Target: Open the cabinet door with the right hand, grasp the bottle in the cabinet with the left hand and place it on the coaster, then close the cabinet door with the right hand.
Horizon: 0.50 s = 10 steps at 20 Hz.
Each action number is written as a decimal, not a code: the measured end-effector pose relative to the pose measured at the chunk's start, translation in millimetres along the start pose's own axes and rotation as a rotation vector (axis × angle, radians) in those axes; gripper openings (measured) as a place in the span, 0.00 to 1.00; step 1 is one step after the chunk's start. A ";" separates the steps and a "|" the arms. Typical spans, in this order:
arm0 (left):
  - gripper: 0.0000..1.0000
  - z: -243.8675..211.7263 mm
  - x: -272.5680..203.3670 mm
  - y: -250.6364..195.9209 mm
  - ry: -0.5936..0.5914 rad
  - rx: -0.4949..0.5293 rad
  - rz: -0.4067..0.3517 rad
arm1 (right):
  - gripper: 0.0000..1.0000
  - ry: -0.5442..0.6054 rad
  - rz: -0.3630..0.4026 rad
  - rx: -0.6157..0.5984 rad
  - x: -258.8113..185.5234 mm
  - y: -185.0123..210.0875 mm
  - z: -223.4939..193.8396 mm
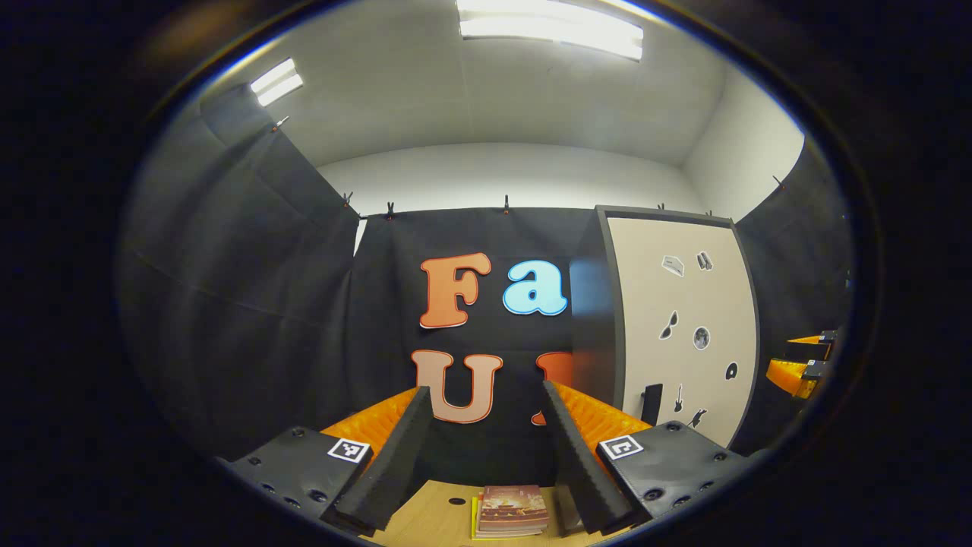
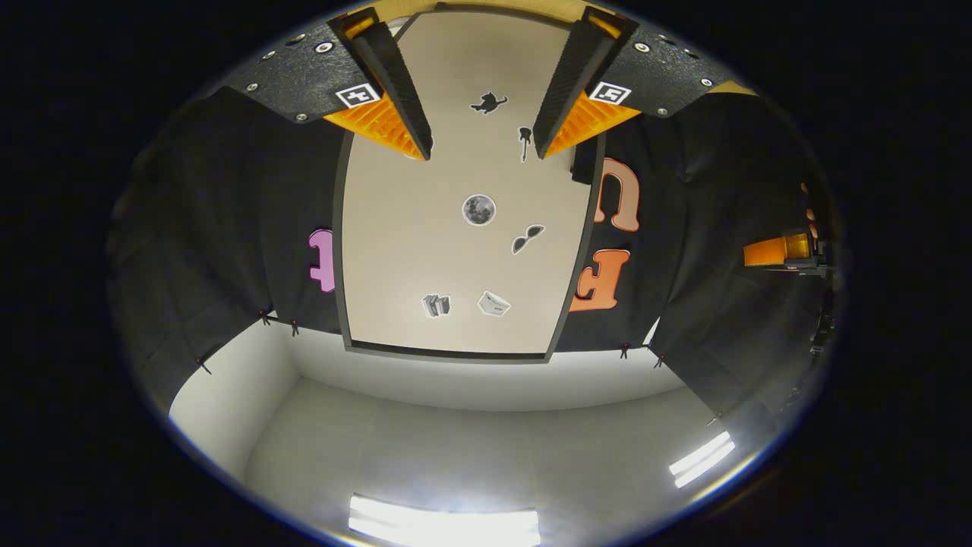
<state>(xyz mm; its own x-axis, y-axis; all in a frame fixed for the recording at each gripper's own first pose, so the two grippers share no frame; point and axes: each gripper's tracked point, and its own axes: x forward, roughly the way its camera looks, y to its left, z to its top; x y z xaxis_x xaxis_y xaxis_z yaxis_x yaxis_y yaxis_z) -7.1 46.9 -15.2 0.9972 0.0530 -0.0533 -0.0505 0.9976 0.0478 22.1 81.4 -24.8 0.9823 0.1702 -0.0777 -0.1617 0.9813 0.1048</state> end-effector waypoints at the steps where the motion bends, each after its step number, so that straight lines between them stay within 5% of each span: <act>1: 0.94 -0.1 -2.6 2.9 -0.001 0.005 0.004 | 0.85 0.006 0.016 0.008 3.1 7.8 -4.4; 10: 0.93 -3.2 -18.3 29.0 -0.002 0.029 0.036 | 0.91 0.114 0.160 0.052 43.0 76.2 -57.1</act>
<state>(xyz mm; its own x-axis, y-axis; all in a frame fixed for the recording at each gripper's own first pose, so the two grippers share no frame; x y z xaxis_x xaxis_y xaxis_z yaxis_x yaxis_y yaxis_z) -27.0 75.0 -16.1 0.9948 0.0891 -0.0489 -0.0851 0.9933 0.0782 46.6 168.6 -76.7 0.9270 0.3356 -0.1675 -0.3069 0.9353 0.1761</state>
